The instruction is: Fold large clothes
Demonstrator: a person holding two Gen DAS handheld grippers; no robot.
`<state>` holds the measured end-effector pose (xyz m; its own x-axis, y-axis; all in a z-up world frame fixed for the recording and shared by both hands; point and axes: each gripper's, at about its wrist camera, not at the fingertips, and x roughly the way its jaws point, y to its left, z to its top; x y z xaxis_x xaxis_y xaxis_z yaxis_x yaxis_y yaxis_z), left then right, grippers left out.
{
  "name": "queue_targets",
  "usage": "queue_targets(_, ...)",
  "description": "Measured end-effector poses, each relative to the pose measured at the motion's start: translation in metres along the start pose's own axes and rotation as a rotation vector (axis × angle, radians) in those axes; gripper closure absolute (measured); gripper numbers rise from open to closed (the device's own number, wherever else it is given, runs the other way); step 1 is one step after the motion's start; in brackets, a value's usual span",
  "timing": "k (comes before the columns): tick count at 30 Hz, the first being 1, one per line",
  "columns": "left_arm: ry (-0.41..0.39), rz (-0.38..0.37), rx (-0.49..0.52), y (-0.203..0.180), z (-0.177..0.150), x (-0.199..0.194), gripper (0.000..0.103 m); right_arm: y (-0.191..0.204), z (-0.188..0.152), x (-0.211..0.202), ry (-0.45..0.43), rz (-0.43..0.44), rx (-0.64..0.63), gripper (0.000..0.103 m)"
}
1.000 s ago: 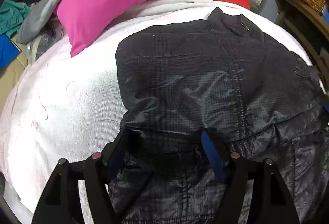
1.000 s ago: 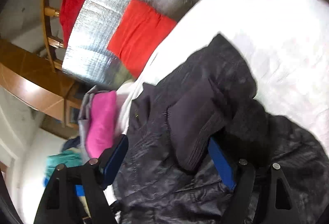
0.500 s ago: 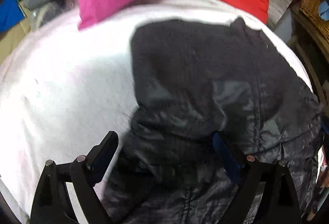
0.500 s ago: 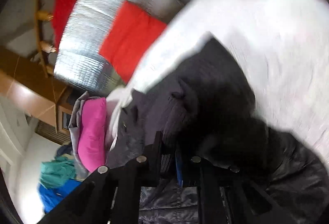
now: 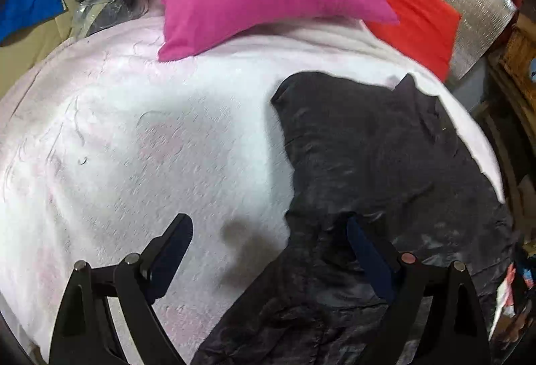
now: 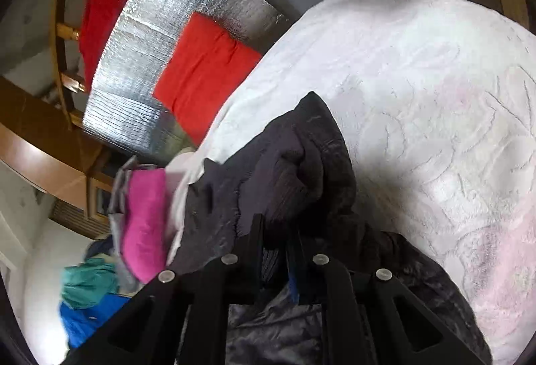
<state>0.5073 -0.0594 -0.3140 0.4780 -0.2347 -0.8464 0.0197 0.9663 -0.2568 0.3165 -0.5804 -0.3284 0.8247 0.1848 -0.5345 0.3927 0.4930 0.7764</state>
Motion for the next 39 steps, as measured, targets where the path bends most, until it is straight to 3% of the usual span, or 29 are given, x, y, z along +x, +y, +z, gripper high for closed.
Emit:
queue_targets(1,0.002,-0.025,0.001,0.0,0.002,0.0,0.01,-0.002,0.003,-0.005,-0.007,0.002,0.008,0.073)
queue_targets(2,0.007,-0.037,0.0,-0.002,0.002,0.002,0.01,-0.007,0.006,-0.013,-0.029,0.006,0.017,0.047)
queue_targets(4,0.018,-0.066,-0.003,-0.005,0.003,0.005,0.01,-0.014,0.013,-0.024,-0.078,0.003,0.028,0.014)
queue_targets(5,0.026,-0.081,-0.004,-0.006,0.002,0.008,0.01,-0.017,0.016,-0.032,-0.121,0.007,0.02,0.014)
queue_targets(7,0.042,-0.119,-0.005,-0.008,0.003,0.014,0.01,-0.021,0.023,-0.036,-0.123,0.022,-0.013,0.014)
queue_targets(11,0.093,-0.222,-0.037,-0.012,0.002,0.024,0.01,-0.025,0.027,-0.004,0.016,-0.007,-0.053,0.014)
queue_targets(16,0.136,-0.294,-0.075,-0.009,0.0,0.035,0.01,-0.032,0.019,0.035,0.173,-0.05,-0.073,0.017)
queue_targets(17,0.136,-0.301,-0.074,-0.009,0.0,0.035,0.012,-0.031,0.016,0.041,0.183,-0.067,-0.089,0.025)
queue_targets(18,0.134,-0.305,-0.074,-0.009,0.0,0.035,0.023,-0.031,0.014,0.045,0.184,-0.069,-0.1,0.032)
queue_targets(19,0.138,-0.321,-0.076,-0.009,0.0,0.036,0.038,-0.032,0.011,0.049,0.19,-0.067,-0.104,0.048)
queue_targets(20,0.151,-0.336,-0.079,-0.009,0.0,0.039,0.041,-0.033,0.009,0.052,0.207,-0.059,-0.096,0.057)
queue_targets(21,0.152,-0.333,-0.081,-0.01,0.0,0.04,0.043,-0.033,0.007,0.054,0.213,-0.06,-0.09,0.058)
queue_targets(25,0.128,-0.316,-0.072,-0.012,0.002,0.038,0.051,-0.017,0.0,0.046,0.178,-0.084,-0.158,0.074)
queue_targets(31,0.061,-0.31,-0.024,-0.022,0.009,0.028,0.065,0.008,-0.007,0.009,0.084,-0.032,-0.199,0.078)
queue_targets(35,0.025,-0.316,0.02,-0.028,0.014,0.021,0.066,0.013,-0.012,-0.014,0.043,-0.015,-0.205,0.079)
queue_targets(39,0.07,-0.297,0.005,-0.024,0.015,0.037,0.059,-0.014,-0.011,0.003,0.119,-0.066,-0.101,0.079)
